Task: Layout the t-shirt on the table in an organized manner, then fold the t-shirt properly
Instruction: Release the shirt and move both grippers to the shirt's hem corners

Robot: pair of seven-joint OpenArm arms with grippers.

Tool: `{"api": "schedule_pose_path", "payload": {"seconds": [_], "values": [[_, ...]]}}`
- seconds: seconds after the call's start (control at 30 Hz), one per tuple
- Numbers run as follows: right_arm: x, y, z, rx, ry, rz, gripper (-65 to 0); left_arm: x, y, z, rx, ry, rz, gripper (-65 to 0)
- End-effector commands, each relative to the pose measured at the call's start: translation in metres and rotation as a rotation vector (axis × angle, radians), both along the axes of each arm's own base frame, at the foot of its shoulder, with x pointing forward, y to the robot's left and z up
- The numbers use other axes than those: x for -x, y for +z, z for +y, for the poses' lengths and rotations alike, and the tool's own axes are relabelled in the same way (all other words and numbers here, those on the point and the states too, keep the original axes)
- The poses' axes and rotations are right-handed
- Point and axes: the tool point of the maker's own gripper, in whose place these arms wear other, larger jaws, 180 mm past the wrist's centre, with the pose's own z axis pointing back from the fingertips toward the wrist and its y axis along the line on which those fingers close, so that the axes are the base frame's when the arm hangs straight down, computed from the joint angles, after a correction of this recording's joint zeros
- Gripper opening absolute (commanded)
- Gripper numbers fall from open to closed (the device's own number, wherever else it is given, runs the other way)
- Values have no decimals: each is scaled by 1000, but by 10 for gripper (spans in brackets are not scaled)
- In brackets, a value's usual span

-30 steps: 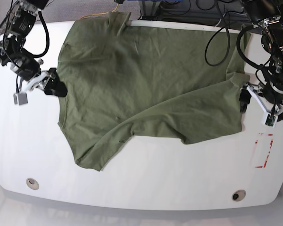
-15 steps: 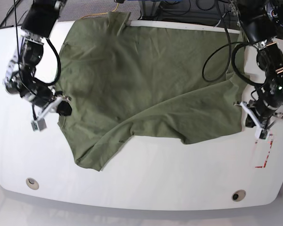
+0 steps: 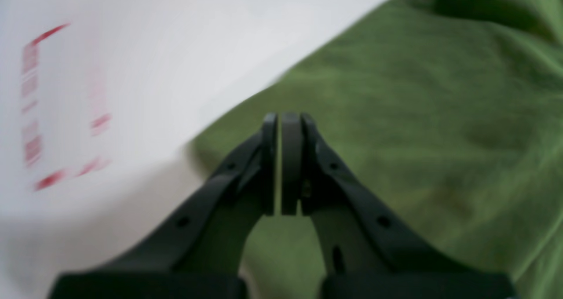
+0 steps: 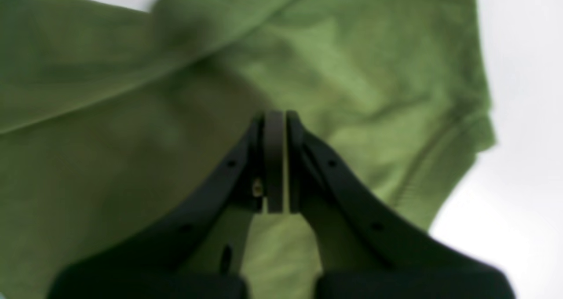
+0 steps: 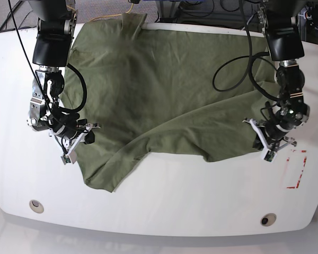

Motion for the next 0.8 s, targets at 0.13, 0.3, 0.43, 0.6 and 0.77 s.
{"api": "schedule_pose_path", "payload": {"seconds": [0.13,0.3,0.43,0.6,0.77], "values": [[-11,-7,-15,22,-33,-7,-644,-12,-9,11,17,15,-18,-650],[-10,-16,-16,7,-48,-9,-644,-4,-34,12,56,29,29,-650],[-6,-28,-20,-6,-68,18,-644,-1,-48,13,87,41,47,-650],[-4,-42,-24,-27,-98,29,-644,-1,-63,16,125,63,74,-650],[-6,-51,-32,-43,-132,40,-644,-6,-72,13,160,72,90,-650]]}}
